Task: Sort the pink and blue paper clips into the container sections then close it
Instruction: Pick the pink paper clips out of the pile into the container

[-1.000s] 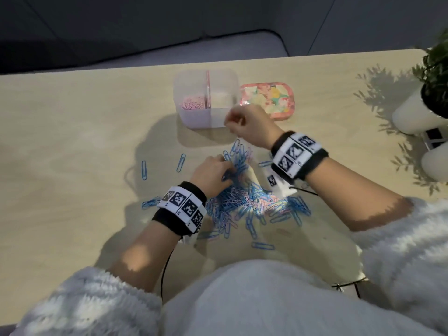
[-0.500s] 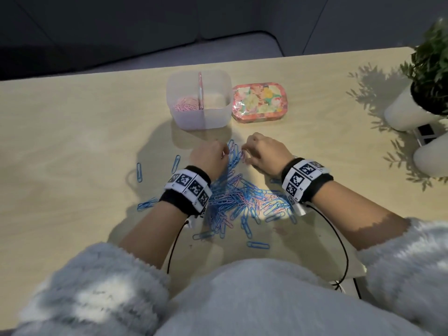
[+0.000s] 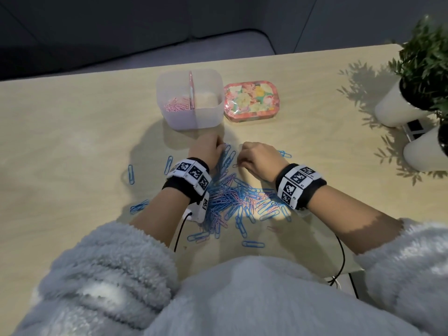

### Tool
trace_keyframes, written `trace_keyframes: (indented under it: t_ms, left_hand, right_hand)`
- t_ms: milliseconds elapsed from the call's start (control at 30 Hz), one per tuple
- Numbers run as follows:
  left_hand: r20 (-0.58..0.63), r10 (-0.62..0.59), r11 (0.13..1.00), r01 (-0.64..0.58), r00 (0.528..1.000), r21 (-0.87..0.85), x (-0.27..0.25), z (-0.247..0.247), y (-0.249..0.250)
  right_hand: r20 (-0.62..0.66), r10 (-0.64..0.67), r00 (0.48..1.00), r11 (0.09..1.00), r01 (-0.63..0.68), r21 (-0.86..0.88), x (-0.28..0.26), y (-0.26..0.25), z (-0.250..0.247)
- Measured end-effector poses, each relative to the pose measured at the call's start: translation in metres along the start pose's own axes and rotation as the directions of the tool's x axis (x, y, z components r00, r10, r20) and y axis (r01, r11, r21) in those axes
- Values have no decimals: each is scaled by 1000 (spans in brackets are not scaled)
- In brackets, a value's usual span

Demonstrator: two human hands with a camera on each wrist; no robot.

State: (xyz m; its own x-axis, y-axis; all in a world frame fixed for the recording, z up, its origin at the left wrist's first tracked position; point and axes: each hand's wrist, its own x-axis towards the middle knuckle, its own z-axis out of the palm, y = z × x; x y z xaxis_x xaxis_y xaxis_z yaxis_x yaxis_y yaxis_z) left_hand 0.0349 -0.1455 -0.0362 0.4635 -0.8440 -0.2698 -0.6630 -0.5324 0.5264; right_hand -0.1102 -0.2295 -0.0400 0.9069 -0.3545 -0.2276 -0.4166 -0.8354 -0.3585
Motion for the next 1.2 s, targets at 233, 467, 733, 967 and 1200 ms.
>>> trace_keyframes:
  t_ms: [233, 467, 733, 967, 1200]
  left_hand:
    - [156, -132, 872, 190, 979, -451, -18, -26, -13]
    - [201, -97, 948, 152, 975, -280, -44, -13, -26]
    - [184, 11, 999, -21, 983, 49, -66, 6, -32]
    - [78, -50, 997, 54, 996, -48, -62, -9, -35]
    - [16, -75, 994, 73, 997, 82, -43, -12, -35]
  right_hand:
    - [18, 38, 999, 997, -36, -72, 1, -3, 5]
    - [35, 422, 906, 536, -280, 796, 13, -6, -6]
    - [66, 134, 989, 944, -148, 295, 18, -34, 2]
    - [8, 161, 987, 985, -161, -56, 11, -5, -14]
    - [80, 129, 988, 927, -149, 344, 10, -26, -5]
